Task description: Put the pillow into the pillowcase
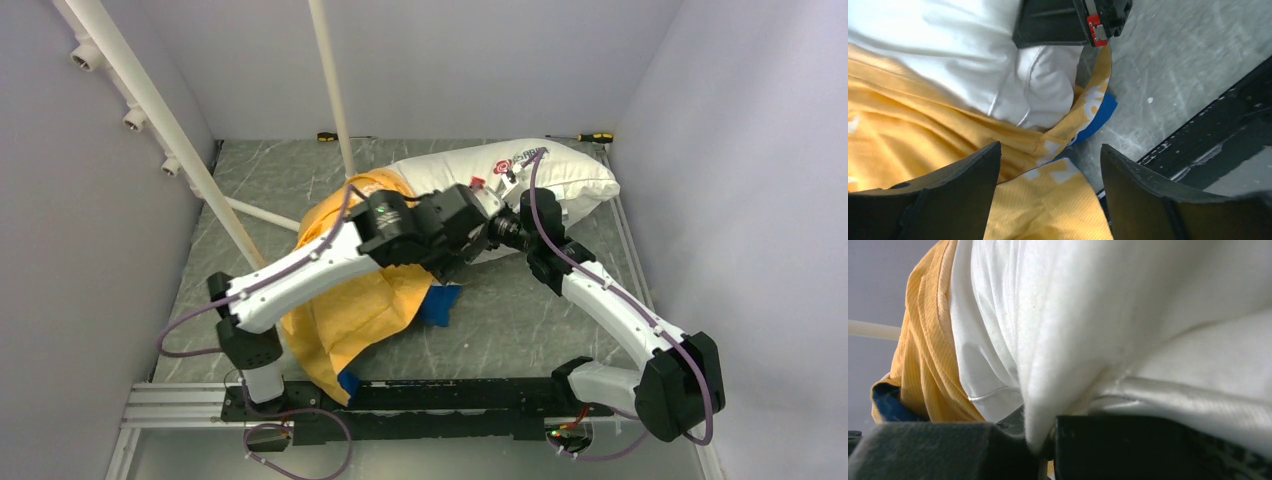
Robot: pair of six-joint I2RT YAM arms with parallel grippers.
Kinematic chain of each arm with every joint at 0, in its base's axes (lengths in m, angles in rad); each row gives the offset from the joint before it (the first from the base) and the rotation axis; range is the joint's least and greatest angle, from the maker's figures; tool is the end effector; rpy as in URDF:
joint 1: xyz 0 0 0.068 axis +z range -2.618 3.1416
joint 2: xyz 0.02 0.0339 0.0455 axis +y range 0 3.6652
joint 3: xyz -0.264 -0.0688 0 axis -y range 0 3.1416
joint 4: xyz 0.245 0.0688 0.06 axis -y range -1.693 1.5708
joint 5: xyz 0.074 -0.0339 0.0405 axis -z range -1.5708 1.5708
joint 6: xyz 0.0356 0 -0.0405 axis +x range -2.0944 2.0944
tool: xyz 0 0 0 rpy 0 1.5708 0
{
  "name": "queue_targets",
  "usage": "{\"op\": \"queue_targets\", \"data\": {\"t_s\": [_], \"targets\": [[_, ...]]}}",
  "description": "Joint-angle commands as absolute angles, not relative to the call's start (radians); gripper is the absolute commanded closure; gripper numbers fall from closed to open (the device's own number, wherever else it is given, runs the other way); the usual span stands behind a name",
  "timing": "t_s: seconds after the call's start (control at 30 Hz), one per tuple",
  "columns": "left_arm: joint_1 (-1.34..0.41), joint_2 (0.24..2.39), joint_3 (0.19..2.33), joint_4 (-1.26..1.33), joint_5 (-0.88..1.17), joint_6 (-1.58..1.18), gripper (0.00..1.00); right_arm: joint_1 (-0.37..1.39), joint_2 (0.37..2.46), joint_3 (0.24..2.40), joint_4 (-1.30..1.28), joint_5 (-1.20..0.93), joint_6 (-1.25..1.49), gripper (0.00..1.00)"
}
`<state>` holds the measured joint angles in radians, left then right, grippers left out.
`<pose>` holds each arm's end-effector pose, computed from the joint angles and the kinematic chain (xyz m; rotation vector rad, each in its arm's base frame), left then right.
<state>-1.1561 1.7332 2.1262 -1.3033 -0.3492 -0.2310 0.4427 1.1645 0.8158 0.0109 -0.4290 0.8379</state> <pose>0.1449 -0.2989 0.4384 0.9459 2.2239 -0.2014 0.2347 0.1277 0.2934 0.0928 2.0881 1.2354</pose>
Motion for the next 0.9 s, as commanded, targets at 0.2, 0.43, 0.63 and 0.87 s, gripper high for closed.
{"op": "queue_targets", "data": {"t_s": [0.2, 0.43, 0.63, 0.87], "targets": [[-1.177, 1.688, 2.123, -1.494, -0.665, -0.339, 1.0, 0.448, 1.179, 0.867, 0.123, -0.461, 0.837, 1.0], [-1.142, 1.425, 1.996, -1.683, -0.807, -0.59, 1.0, 0.443, 1.176, 0.859, 0.133, -0.47, 0.846, 1.0], [-0.961, 1.171, 1.855, -1.681, -0.827, -0.72, 1.0, 0.437, 1.167, 0.867, 0.112, -0.472, 0.836, 1.0], [-0.834, 1.209, 1.777, -1.681, -0.879, -0.499, 0.31, 0.431, 1.177, 0.866, 0.106, -0.481, 0.834, 1.0]]}}
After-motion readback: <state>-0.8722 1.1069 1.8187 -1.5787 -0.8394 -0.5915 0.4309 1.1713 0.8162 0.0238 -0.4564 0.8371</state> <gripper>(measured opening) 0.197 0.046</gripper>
